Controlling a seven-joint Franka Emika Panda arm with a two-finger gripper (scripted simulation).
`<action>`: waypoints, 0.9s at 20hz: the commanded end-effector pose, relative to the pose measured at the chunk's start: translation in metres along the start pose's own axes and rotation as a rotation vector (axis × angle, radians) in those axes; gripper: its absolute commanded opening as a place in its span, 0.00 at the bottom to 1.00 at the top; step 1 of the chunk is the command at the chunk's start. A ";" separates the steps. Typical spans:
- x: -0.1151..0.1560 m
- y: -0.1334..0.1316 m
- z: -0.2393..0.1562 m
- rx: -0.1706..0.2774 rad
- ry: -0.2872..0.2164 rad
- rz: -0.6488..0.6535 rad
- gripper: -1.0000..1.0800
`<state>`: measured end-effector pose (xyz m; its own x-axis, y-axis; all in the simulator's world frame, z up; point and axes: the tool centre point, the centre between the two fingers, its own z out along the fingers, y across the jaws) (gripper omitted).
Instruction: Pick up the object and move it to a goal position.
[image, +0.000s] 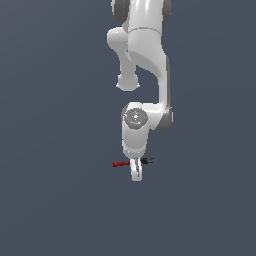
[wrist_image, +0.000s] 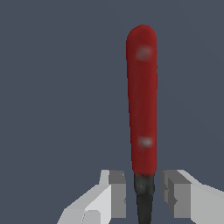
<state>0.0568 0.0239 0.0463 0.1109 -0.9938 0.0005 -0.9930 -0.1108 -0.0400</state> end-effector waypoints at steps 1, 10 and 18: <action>-0.003 -0.013 -0.025 0.029 0.000 -0.012 0.00; -0.021 -0.073 -0.180 0.195 0.000 -0.087 0.00; -0.041 -0.104 -0.322 0.342 -0.002 -0.154 0.00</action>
<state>0.1410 0.0710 0.3484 0.2479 -0.9684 0.0264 -0.9053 -0.2413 -0.3495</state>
